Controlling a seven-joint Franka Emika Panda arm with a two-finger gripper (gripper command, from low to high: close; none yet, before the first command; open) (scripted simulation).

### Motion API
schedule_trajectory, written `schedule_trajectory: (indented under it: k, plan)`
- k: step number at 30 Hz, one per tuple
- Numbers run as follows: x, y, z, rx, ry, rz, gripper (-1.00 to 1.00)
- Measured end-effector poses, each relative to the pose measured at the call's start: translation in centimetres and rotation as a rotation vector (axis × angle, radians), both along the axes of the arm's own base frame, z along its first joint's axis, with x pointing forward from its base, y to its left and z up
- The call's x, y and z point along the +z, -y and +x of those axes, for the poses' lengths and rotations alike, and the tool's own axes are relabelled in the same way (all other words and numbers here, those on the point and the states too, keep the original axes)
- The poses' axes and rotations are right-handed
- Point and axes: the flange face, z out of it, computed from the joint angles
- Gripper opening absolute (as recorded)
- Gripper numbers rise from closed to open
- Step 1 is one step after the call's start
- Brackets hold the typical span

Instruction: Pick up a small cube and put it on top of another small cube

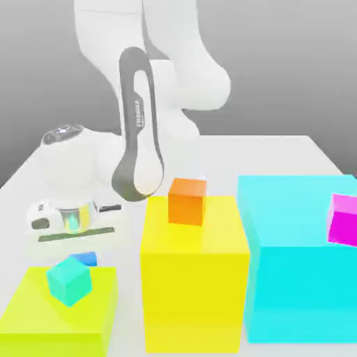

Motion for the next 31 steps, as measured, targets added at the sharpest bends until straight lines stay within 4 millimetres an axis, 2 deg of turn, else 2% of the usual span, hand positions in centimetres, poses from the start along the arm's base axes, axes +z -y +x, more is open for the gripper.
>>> schedule_trajectory:
  k: [5,7,10,19,22,24,27,28,31]
  plan:
    - [4.3,0.0,-0.1,-0.002,-0.001,0.001,-1.0]
    - [6.6,0.8,1.5,-0.002,0.016,-0.018,-1.0]
    - [10.7,0.4,5.6,-0.001,0.041,-0.05,-1.0]
    - [17.5,-0.6,11.1,-0.297,0.039,-0.037,-1.0]
    - [18.5,-1.2,12.1,-0.414,0.021,-0.015,-1.0]
    - [16.9,-1.4,12.1,-0.461,0.004,0.001,-1.0]
    - [12.7,-1.5,12.1,-0.475,-0.001,0.004,-1.0]
    - [11.7,-1.5,12.1,-0.476,-0.001,0.003,1.0]
    - [11.7,-1.5,12.1,-0.476,-0.001,0.003,1.0]
